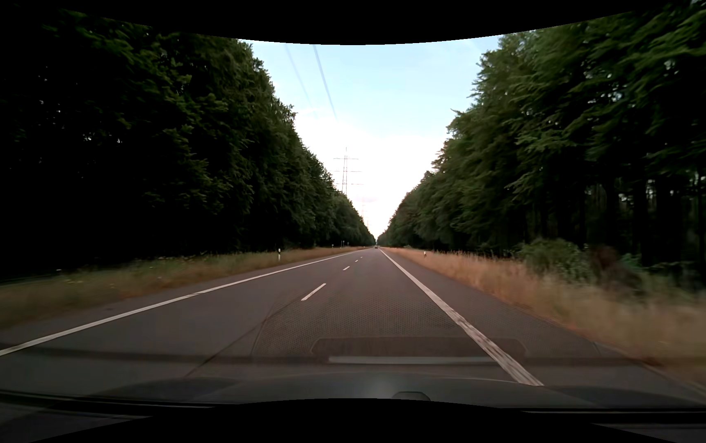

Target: Follow the waypoints while adhering to traffic rules and regulations

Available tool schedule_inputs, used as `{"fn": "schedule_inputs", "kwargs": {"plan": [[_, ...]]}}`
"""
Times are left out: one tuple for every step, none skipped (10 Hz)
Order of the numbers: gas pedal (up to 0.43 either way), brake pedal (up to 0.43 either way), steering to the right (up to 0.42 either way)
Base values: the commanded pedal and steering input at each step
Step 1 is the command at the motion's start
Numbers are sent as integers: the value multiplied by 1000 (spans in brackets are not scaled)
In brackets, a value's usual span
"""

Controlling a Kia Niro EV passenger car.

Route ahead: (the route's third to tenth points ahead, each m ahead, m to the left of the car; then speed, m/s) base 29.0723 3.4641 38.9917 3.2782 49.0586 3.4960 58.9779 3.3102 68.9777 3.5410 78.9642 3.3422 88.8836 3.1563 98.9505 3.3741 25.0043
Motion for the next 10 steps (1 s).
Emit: {"fn": "schedule_inputs", "kwargs": {"plan": [[47, 0, -3], [47, 0, -3], [47, 0, -2], [47, 0, -2], [47, 0, -3], [47, 0, -3], [47, 0, -3], [47, 0, -3], [47, 0, -3], [47, 0, -3]]}}
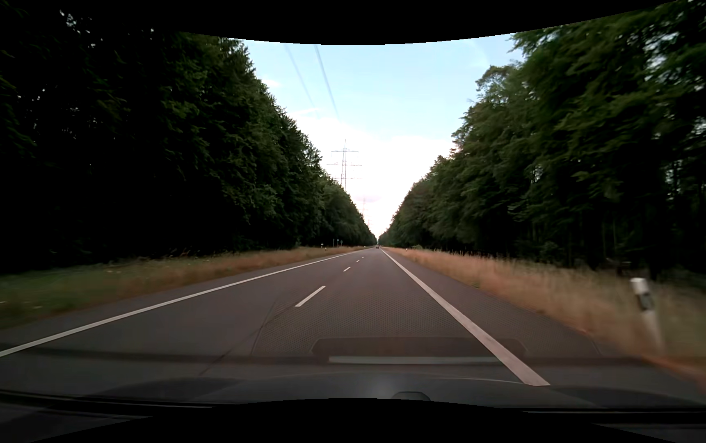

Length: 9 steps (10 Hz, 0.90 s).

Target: Follow the waypoints while adhering to traffic rules and regulations

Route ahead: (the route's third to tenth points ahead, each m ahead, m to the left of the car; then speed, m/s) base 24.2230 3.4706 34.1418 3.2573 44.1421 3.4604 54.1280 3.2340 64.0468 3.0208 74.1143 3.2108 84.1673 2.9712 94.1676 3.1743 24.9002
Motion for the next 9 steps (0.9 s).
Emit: {"fn": "schedule_inputs", "kwargs": {"plan": [[47, 0, -3], [47, 0, -3], [47, 0, -3], [47, 0, -3], [47, 0, -3], [47, 0, -3], [47, 0, -1], [47, 0, 0], [47, 0, 1]]}}
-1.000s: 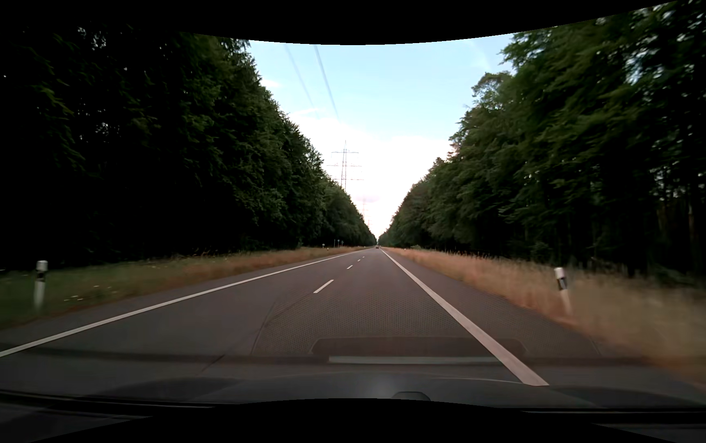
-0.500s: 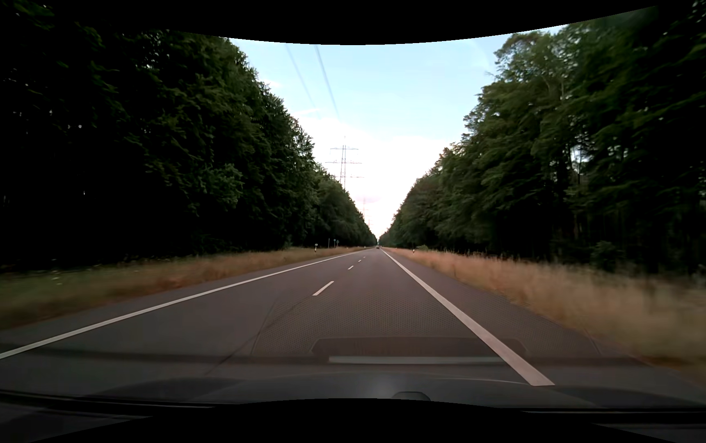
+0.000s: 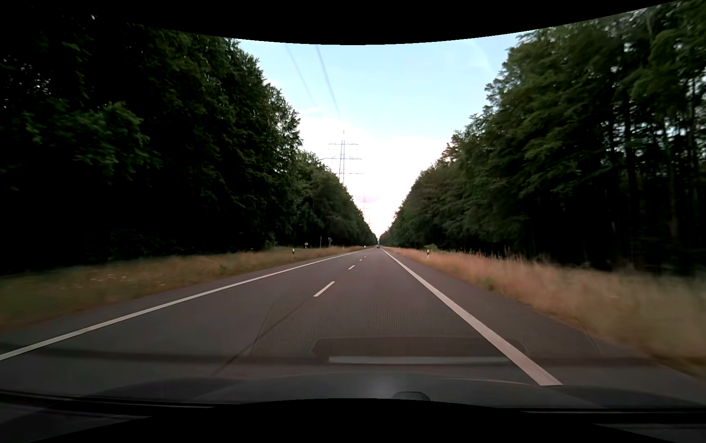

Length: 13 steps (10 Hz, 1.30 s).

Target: Follow the waypoints while adhering to traffic rules and regulations

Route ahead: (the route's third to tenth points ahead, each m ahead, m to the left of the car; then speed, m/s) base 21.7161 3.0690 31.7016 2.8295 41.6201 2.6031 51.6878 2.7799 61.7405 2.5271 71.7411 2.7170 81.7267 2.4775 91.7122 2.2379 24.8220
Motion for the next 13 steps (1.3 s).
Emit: {"fn": "schedule_inputs", "kwargs": {"plan": [[47, 0, 1], [47, 0, 0], [47, 0, 0], [47, 0, 0], [47, 0, 0], [47, 0, 0], [47, 0, 0], [47, 0, 0], [47, 0, 0], [47, 0, 0], [47, 0, 0], [47, 0, 0], [47, 0, 0]]}}
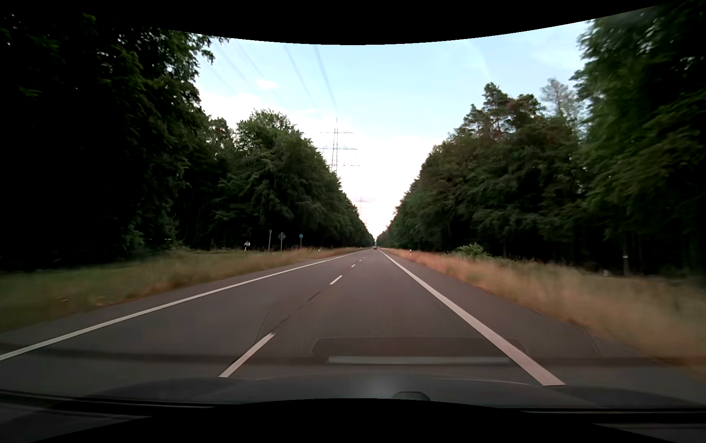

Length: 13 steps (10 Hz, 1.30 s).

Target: Follow the waypoints while adhering to traffic rules and regulations

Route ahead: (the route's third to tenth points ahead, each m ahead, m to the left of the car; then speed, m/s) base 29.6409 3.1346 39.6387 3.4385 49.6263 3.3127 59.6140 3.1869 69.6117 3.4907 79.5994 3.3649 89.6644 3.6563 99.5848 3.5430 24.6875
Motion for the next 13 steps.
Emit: {"fn": "schedule_inputs", "kwargs": {"plan": [[47, 0, 0], [47, 0, 0], [47, 0, -1], [47, 0, 0], [47, 0, -1], [47, 0, -1], [47, 0, -1], [47, 0, -1], [47, 0, -1], [47, 0, -1], [47, 0, -1], [47, 0, -1], [47, 0, -2]]}}
